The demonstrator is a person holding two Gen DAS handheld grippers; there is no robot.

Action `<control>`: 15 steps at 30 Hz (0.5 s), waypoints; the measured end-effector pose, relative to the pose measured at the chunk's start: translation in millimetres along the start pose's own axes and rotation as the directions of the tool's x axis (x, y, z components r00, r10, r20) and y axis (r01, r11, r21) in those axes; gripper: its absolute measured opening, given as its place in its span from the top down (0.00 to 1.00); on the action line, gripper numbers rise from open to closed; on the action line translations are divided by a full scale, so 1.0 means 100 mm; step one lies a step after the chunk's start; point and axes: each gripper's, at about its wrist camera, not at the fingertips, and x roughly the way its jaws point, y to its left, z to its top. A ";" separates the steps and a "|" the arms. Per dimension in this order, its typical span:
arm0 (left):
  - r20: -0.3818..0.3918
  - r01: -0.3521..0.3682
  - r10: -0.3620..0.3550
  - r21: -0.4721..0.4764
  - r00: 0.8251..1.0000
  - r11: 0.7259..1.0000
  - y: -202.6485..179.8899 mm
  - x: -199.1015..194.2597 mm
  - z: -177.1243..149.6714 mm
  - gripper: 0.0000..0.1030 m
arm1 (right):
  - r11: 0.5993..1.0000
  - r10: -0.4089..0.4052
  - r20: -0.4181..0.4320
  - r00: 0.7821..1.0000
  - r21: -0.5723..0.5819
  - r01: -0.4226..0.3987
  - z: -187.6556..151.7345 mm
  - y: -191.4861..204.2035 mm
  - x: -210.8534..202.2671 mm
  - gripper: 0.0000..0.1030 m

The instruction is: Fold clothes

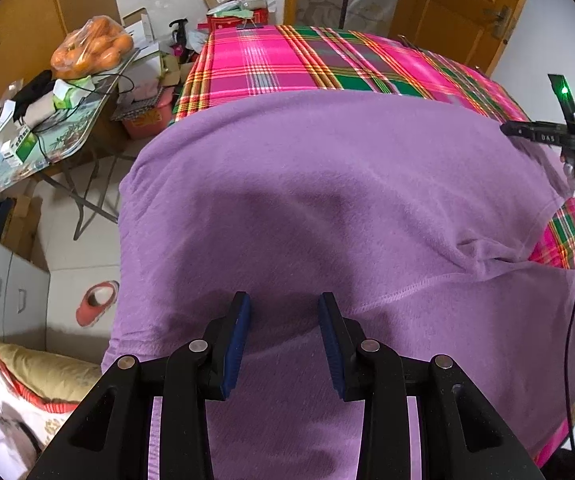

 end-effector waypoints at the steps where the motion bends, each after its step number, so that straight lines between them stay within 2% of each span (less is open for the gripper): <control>1: 0.000 -0.003 0.003 0.003 1.000 1.000 -0.01 0.00 0.00 0.63 | 1.000 -0.008 0.001 1.000 -0.007 0.008 0.01 0.00 0.01 0.98; 7: -0.001 -0.009 0.009 0.002 1.000 1.000 -0.01 0.01 0.01 0.63 | 0.992 -0.106 0.057 0.993 0.069 0.102 0.06 -0.09 0.00 0.99; 11: 0.000 -0.007 0.007 0.001 1.000 1.000 -0.01 0.00 0.01 0.63 | 0.979 -0.064 0.111 0.992 0.202 0.040 -0.03 -0.31 -0.20 0.95; 13: 0.000 -0.004 0.004 0.000 1.000 1.000 -0.01 -0.01 0.01 0.63 | 0.975 0.002 0.128 0.992 0.222 -0.031 -0.13 -0.35 -0.32 0.91; 15: 0.001 -0.001 0.001 0.000 1.000 1.000 0.00 -0.01 0.01 0.63 | 0.979 0.036 0.097 0.995 0.196 -0.054 -0.26 -0.33 -0.34 0.90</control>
